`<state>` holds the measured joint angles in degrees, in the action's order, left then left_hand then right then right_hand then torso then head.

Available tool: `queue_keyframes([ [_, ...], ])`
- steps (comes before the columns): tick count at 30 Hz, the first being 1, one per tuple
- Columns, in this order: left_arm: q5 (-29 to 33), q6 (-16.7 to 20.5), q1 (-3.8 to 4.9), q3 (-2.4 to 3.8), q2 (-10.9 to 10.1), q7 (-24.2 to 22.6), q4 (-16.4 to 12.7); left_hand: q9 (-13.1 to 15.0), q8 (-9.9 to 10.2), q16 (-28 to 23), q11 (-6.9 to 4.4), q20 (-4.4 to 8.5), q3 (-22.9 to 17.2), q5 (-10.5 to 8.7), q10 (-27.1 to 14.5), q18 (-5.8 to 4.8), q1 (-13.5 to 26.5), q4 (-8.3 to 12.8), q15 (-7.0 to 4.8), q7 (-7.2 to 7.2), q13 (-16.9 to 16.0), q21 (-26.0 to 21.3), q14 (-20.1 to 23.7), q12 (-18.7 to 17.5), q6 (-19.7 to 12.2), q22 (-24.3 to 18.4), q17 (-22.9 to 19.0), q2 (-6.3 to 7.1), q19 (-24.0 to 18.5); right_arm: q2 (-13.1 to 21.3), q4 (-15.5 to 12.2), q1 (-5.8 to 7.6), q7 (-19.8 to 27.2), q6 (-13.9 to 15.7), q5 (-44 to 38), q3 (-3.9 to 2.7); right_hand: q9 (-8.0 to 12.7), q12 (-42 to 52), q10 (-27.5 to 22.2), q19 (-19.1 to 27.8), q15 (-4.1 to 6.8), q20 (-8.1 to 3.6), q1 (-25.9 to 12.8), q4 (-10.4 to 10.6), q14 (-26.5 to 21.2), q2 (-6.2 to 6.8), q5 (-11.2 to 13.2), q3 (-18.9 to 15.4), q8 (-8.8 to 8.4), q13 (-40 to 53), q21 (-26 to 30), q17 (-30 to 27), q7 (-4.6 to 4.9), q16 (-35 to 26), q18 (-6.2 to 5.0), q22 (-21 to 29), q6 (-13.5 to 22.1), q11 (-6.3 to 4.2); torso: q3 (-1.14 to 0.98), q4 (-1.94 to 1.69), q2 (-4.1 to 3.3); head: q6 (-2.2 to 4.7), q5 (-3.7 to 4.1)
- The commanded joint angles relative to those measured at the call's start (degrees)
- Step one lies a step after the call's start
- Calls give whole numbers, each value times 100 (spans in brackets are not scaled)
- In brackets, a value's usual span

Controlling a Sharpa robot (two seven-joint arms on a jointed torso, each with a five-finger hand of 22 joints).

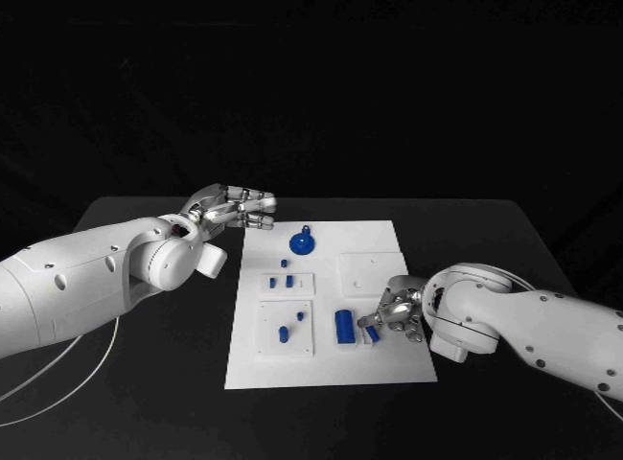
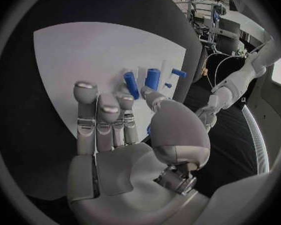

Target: Assemble the parts on the task board

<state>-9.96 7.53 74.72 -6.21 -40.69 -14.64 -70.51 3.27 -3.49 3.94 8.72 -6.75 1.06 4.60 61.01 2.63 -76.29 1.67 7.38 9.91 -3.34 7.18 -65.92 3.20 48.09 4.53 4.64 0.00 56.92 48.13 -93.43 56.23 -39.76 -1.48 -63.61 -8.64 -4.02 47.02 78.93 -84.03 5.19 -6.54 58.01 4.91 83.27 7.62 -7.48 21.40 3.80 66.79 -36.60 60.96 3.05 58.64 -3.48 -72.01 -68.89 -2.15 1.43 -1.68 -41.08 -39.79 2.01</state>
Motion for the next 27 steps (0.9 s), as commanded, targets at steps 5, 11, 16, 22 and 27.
queue_keyframes([
  [5,-17,-76,3,4,2,-25,-1,-6,15,-21,-3,1,-3,-33,-42,5,5,-22,9,-2,-8,-24,34,24,-27,-5,8,58,-29,18,-45,-25,-211,-175,-50,22,-21,-26,15,-279,-3,9,-53,307,24,123,416,2,-16,-7,22,-10,-8,-24,-46,17,31,-7,-5,3,-2,5,-5],
  [11,-17,-75,3,4,4,-27,3,-6,15,-21,-3,1,-3,-33,-42,5,5,-22,9,-2,-8,-24,34,24,-27,-5,8,58,-29,42,-54,-25,-224,-239,-50,21,-23,-29,26,-280,3,2,-28,472,28,177,457,-40,-12,-1,0,8,-15,-11,-37,17,4,-12,-1,1,-3,-4,0],
  [16,-17,-80,3,4,0,-26,4,-7,17,-22,-2,0,-3,-31,-48,5,20,-42,10,-1,-8,-24,35,23,-45,-5,9,60,-29,81,-60,-25,-247,-354,-50,21,-19,-29,46,-292,17,-16,-34,536,28,184,462,-81,-13,9,-118,31,-24,5,-30,-27,-18,-22,-2,-2,-2,-8,3],
  [22,-17,-90,3,4,-2,-17,4,-6,17,-21,-3,0,-7,-18,-47,5,17,-42,9,-2,-8,-24,33,24,-45,-5,10,55,-27,98,-80,-26,-258,-416,-50,20,-19,-81,62,-284,13,-10,6,512,33,141,449,-46,-14,0,-132,23,-22,-13,-32,-33,-19,-21,-1,0,-2,15,1],
  [27,-17,-100,3,4,-6,-2,5,-7,18,-22,-1,0,-7,-14,-52,6,34,-59,10,0,-8,-24,32,23,-54,-5,10,39,-27,118,-108,-27,-255,-641,62,19,-20,-58,75,-296,14,-10,-48,496,39,95,452,-23,-15,18,-219,39,-24,11,-31,-63,-23,-23,-4,0,-4,12,-2],
])
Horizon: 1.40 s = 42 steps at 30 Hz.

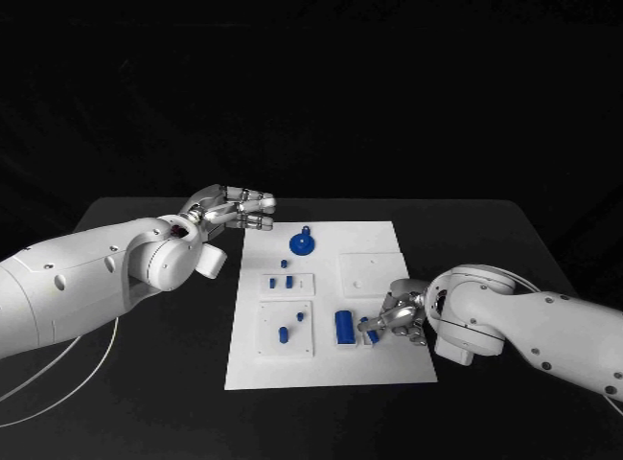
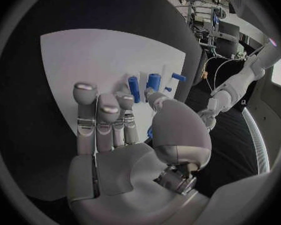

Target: Assemble the parts on the task board

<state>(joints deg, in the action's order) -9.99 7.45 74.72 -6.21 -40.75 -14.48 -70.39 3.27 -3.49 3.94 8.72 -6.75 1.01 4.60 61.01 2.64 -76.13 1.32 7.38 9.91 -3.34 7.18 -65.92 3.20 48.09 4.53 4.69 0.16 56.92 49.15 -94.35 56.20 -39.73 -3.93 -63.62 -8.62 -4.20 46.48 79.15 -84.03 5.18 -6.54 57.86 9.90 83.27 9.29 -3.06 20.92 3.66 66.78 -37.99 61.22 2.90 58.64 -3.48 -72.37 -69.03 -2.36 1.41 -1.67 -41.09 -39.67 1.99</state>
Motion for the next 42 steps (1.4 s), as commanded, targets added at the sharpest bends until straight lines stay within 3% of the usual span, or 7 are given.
queue_keyframes([
  [1,-14,-94,3,4,0,-16,-7,-7,17,-22,-1,1,-6,-2,-54,6,11,-24,8,0,-8,-22,30,24,-57,-4,6,12,-24,22,-22,-23,-257,-429,80,17,0,-3,56,-297,15,-11,-41,-42,39,-109,11,10,-2,22,-116,17,-6,18,-30,-45,-4,-1,-2,-2,-5,6,-1],
  [4,-14,-102,3,4,-1,-13,-9,-7,17,-22,-1,1,-6,-2,-54,6,11,-24,8,0,-8,-22,30,24,-57,-4,6,12,-24,41,-43,-24,-247,-519,121,16,-1,-2,55,-288,10,-5,-113,-176,36,-175,-1,12,-1,31,-149,24,-9,37,-34,-66,-4,0,-2,-6,-4,2,6],
  [19,-14,-116,3,4,-1,-15,-8,-7,17,-22,-1,2,-1,1,-53,5,7,-25,8,0,-8,-22,27,23,-56,-4,7,-3,-24,94,-173,-24,-168,-769,145,11,0,-6,60,-286,6,0,-151,-236,35,-245,3,24,-2,30,-157,21,-8,48,-30,-77,-4,1,3,-3,-1,-5,-7],
  [30,-14,-131,2,3,12,-17,9,-7,16,-22,-1,1,9,1,-59,4,1,-17,9,1,-8,-26,31,23,-59,-6,6,-6,-28,149,-225,-24,-117,-747,-39,-25,0,8,66,-287,5,1,-181,-340,35,-304,2,2,0,37,-160,21,-10,57,-28,-86,-8,0,6,-2,0,-1,1],
  [36,-14,-127,2,3,13,-16,12,-7,16,-22,-1,1,9,1,-59,4,1,-17,9,1,-8,-26,31,23,-59,-6,6,-6,-28,160,-196,-24,-99,-713,-162,-38,5,9,60,-285,2,6,-151,-639,33,-439,-22,44,-3,35,-152,8,-7,53,-27,-88,-3,1,4,-2,1,13,2],
  [40,-14,-111,2,3,13,-29,19,-7,16,-22,-1,1,9,1,-59,4,1,-17,9,1,-8,-26,31,23,-59,-6,6,-6,-28,183,-191,-24,-40,-690,-151,-82,5,10,63,-286,-5,10,-155,-619,31,-324,-15,73,-4,29,-154,-4,-1,46,-24,-92,-2,4,1,-1,4,18,-2],
  [42,-10,-71,2,3,17,-65,31,-6,15,-21,-2,1,9,2,-56,4,-1,-14,8,-1,-8,-26,29,24,-49,-6,7,-9,-28,203,-167,-23,33,-694,-24,-158,3,11,67,-285,-5,11,-124,-564,33,-252,3,60,0,27,-146,-2,-4,51,-24,-90,-2,11,1,2,6,30,-1],
])
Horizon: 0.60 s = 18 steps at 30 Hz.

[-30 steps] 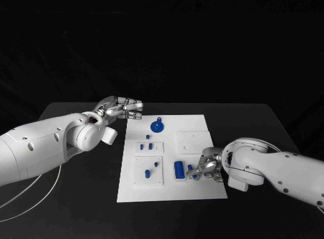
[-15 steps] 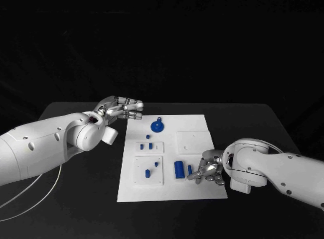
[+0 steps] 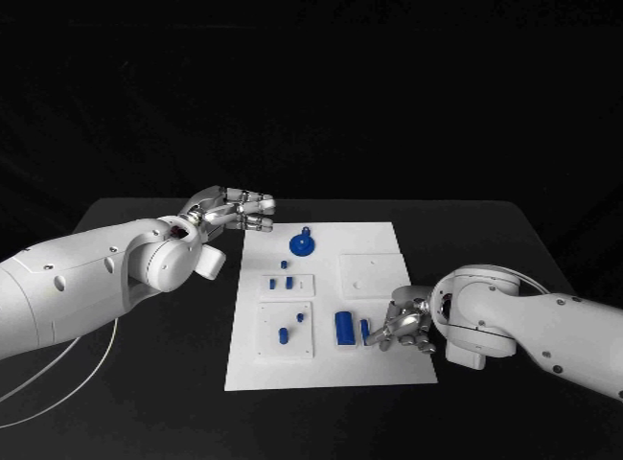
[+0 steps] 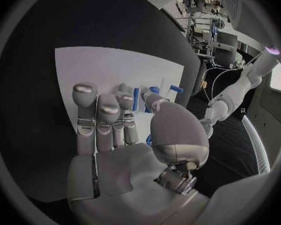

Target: Assemble the parts on the task board

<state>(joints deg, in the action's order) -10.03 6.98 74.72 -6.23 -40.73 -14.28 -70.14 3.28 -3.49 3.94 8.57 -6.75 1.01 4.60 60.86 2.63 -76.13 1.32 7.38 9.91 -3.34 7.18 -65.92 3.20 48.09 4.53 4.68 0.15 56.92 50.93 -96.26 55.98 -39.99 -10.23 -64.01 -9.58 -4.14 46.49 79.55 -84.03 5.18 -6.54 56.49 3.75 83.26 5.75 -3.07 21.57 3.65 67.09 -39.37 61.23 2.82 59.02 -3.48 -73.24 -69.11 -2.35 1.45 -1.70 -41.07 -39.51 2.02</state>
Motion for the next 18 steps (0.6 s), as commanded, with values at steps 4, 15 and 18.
queue_keyframes([
  [4,42,104,3,4,40,-210,64,-3,10,-20,-3,11,7,13,23,4,-22,4,-5,-15,-7,-19,-5,23,60,-2,12,-38,-14,59,194,21,512,-13,412,-293,0,14,36,-281,-13,16,129,59,34,102,-7,-33,-2,-9,11,1,26,19,-26,0,75,29,1,8,19,61,19],
  [15,443,437,2,5,126,-571,306,16,-17,-21,-45,32,22,73,159,-28,-36,43,-28,-65,-6,-33,-53,22,470,-11,1,-162,-25,-357,1743,406,2738,1289,1666,-477,-74,-894,-483,-38,-8,25,751,-579,-209,-289,-400,-270,1,-658,1995,-970,103,-1307,-128,942,307,54,20,34,89,335,40],
  [18,558,427,2,5,166,-629,441,31,-32,-22,-82,25,10,90,260,-54,-58,64,-35,-115,-5,-75,-60,21,836,-25,-23,-243,-83,-638,2423,472,3409,1738,2139,-486,-58,-1463,-654,109,-75,104,844,-749,-334,-339,-606,-351,12,-1327,2630,-1387,116,-2071,-95,1598,334,113,26,59,147,403,7],
])
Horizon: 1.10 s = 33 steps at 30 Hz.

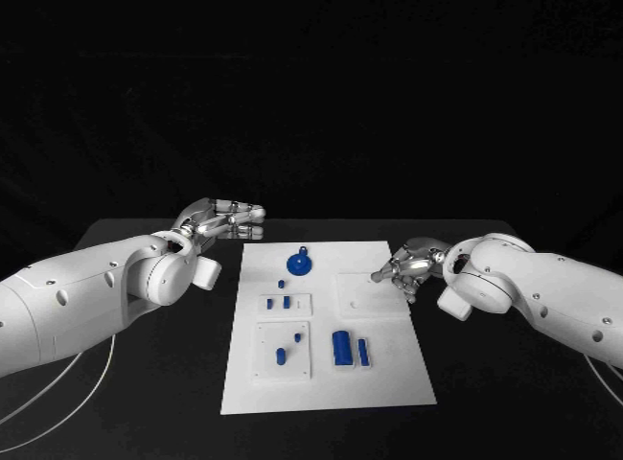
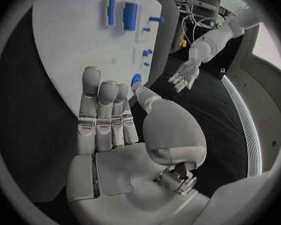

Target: Assemble the parts on the task board

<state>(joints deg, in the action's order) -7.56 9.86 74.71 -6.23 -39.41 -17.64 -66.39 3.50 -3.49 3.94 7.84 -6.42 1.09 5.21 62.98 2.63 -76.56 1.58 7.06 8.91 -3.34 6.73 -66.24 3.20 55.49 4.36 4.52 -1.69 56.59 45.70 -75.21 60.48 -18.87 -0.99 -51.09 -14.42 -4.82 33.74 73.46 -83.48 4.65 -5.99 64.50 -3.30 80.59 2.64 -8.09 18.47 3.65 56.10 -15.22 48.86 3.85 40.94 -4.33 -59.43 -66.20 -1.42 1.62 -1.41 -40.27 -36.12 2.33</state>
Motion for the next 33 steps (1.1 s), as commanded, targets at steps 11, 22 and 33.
queue_keyframes([
  [11,433,210,5,11,278,-268,724,-16,3,-52,51,-145,82,-87,-630,26,-6,144,110,-80,3,-143,792,15,-363,-21,-98,24,-159,-939,1915,74,2957,1249,2624,-39,130,-2962,-1321,2754,-1171,1388,187,45,-1708,-338,-942,-1032,-2,-5249,1153,-4068,341,-3673,-173,4542,1111,883,-23,95,259,275,-94],
  [22,658,336,-29,11,571,-205,1190,-60,57,-86,-9,-608,-112,-138,-1776,532,157,-170,144,-168,46,-270,1751,-32,-1361,-33,-141,318,-441,-1171,2311,61,3567,1070,2989,-67,157,-3036,-1699,3361,-1246,1997,305,-79,-2172,-698,-1100,-1984,-42,-5279,1081,-4542,281,-3742,-692,5566,1604,900,-89,85,297,452,-142],
  [33,536,821,-278,117,357,-348,547,-350,349,-394,-784,642,-109,-521,-6298,-263,7656,-158,-706,-891,334,-673,6624,-320,-5549,-436,-452,169,-5659,-984,1666,48,3430,1681,3110,189,482,-3374,-7346,8348,-465,599,-6450,330,-8059,-264,809,-1847,-365,-5610,1522,-4886,-385,-4094,433,5943,6620,142,-116,115,604,296,-184],
])
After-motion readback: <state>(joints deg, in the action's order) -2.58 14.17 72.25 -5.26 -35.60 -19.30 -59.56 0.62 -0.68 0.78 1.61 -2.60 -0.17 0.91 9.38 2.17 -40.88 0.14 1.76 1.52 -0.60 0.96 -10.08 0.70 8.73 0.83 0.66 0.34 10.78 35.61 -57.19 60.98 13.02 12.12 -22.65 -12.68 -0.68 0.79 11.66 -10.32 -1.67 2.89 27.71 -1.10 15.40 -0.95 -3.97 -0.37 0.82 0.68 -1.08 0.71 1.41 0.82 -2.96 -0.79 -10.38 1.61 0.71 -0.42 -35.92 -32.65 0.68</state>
